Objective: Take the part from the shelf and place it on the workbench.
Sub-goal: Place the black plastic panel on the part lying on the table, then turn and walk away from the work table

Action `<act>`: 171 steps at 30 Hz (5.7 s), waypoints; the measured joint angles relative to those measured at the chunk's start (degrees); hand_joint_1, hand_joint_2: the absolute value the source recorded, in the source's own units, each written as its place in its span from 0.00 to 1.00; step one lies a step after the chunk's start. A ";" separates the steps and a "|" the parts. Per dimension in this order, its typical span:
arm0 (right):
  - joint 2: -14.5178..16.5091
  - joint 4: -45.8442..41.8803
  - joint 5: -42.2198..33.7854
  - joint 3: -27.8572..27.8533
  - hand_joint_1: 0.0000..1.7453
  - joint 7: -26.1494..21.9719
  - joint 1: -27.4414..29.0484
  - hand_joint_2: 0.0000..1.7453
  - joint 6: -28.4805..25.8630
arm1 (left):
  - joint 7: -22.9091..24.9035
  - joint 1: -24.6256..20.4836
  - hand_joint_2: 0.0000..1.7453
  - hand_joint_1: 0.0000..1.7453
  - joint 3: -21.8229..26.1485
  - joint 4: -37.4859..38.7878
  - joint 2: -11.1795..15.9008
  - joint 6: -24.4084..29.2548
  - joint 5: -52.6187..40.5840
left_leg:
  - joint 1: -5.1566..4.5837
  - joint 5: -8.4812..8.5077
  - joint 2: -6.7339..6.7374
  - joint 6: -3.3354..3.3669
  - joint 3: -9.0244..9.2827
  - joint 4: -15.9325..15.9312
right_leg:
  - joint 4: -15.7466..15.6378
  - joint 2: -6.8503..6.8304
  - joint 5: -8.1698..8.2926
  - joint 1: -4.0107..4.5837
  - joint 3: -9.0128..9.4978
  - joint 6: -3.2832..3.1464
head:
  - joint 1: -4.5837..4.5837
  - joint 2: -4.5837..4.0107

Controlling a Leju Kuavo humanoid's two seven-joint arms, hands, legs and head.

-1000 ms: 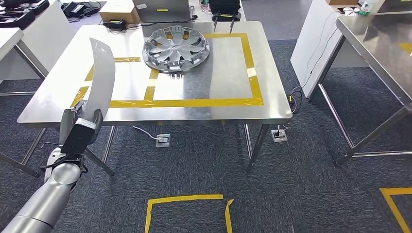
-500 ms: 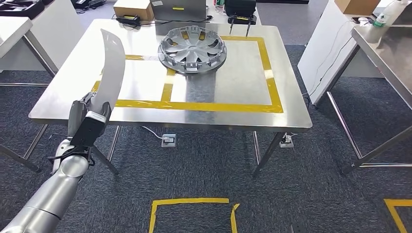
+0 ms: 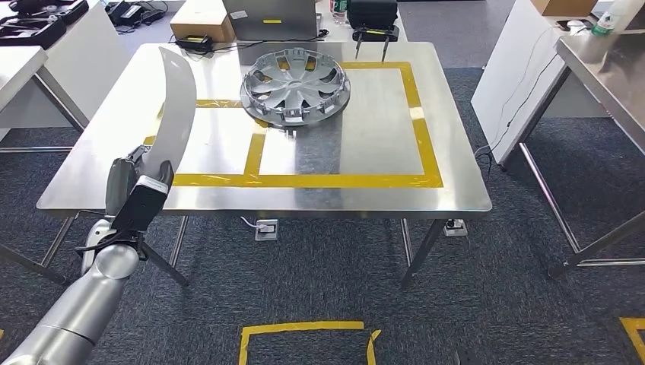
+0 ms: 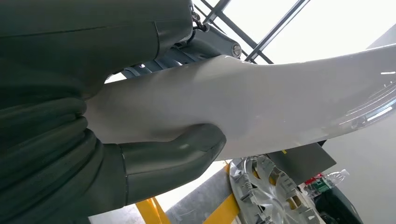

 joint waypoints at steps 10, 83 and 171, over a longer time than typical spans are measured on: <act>-0.02 0.00 -0.45 0.00 0.00 -0.11 0.00 0.00 0.19 | -0.04 0.03 1.00 1.00 -0.09 0.01 -0.03 -0.20 -0.10 | -0.02 8.39 0.20 2.32 5.84 -16.02 | 0.80 0.03 -3.87 -0.45 2.90 3.26 | 0.27 0.00; -0.41 0.07 1.62 0.02 0.00 -0.67 -0.04 0.00 1.19 | 2.89 -1.70 0.00 0.00 -0.20 3.01 -0.20 -1.96 -3.69 | -0.73 4.13 0.00 1.65 11.58 -17.38 | 0.41 0.42 2.13 0.36 -2.71 1.16 | 0.47 0.00; 0.02 0.15 1.84 0.02 0.00 -2.34 0.18 0.00 0.77 | 3.55 -1.87 0.00 0.00 -1.60 4.71 -0.17 -1.90 -3.49 | -0.58 7.07 0.74 3.92 8.26 -16.85 | 14.38 0.27 -5.18 -0.40 -10.34 3.60 | 0.39 0.00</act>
